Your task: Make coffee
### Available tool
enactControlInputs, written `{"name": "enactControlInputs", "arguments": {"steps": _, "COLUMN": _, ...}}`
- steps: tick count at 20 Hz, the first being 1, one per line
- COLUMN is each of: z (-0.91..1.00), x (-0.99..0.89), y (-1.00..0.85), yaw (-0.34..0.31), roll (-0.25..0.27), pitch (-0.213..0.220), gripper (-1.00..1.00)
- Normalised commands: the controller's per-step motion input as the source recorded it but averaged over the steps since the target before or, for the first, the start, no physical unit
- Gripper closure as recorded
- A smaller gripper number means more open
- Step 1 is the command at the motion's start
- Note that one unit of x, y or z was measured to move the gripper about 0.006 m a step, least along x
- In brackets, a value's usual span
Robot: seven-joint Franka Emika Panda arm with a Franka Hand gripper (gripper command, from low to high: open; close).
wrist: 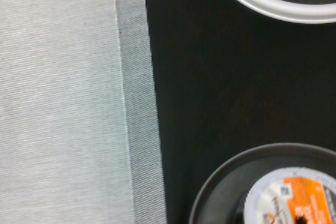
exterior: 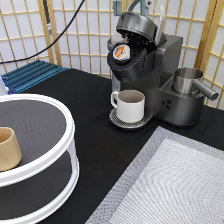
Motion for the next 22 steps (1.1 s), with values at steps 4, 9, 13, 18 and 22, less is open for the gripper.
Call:
{"name": "enactControlInputs", "arguments": {"steps": 4, "z": 0.13, "x": 0.46, "y": 0.25, "yaw": 0.148, "roll": 0.0, "pitch": 0.235, "gripper": -1.0}}
{"name": "enactControlInputs", "arguments": {"steps": 9, "z": -0.23, "x": 0.38, "y": -0.01, "yaw": 0.124, "roll": 0.012, "pitch": 0.268, "gripper": -1.0}}
{"name": "enactControlInputs", "arguments": {"steps": 13, "z": -0.42, "x": 0.32, "y": -0.07, "yaw": 0.107, "roll": 0.016, "pitch": 0.276, "gripper": -1.0}}
{"name": "enactControlInputs", "arguments": {"steps": 18, "z": -0.07, "x": 0.04, "y": -0.03, "yaw": 0.056, "roll": 0.011, "pitch": 0.274, "gripper": -1.0}}
{"name": "enactControlInputs", "arguments": {"steps": 22, "z": 0.14, "x": 0.0, "y": -0.22, "yaw": 0.023, "roll": 0.045, "pitch": 0.268, "gripper": -1.0}}
